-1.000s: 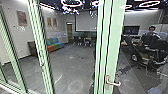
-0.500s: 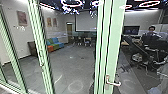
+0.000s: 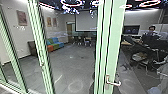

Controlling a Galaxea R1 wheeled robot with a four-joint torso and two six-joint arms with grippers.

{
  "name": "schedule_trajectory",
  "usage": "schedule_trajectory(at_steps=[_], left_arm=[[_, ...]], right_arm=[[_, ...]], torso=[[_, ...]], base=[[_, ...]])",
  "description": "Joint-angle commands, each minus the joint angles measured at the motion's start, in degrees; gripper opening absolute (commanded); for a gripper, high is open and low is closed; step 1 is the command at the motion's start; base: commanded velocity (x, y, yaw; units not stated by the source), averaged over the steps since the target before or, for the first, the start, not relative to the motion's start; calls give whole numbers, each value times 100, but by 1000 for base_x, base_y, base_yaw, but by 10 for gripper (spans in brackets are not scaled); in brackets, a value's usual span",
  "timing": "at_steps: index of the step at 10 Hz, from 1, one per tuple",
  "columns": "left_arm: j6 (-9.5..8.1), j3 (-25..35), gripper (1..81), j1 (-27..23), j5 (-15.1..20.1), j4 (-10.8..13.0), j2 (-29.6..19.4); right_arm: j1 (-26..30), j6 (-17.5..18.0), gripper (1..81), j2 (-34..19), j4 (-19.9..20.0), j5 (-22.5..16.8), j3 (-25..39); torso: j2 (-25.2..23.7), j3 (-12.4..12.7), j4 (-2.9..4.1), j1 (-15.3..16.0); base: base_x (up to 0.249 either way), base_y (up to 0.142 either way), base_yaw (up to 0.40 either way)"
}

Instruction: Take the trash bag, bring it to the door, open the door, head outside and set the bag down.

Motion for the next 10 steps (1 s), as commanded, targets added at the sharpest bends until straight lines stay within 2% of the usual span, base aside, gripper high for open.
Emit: schedule_trajectory(at_steps=[1,3,6,10], left_arm=[[2,22,10,-313,433,-37,-11],[2,22,10,-321,441,-46,-3],[-6,22,10,-295,433,-55,15],[-15,22,10,-287,424,-54,41]], right_arm=[[716,2,811,-653,346,-284,647],[1225,10,811,-1023,408,-451,999],[2438,10,811,-1453,1041,-1260,1386],[3615,19,811,-1698,1760,-1943,1465]], torso=[[0,7,0,0],[2,-207,0,0],[5,-253,0,2],[5,-256,0,4]], base=[[0,0,0],[0,0,0],[0,0,0],[0,0,0]])
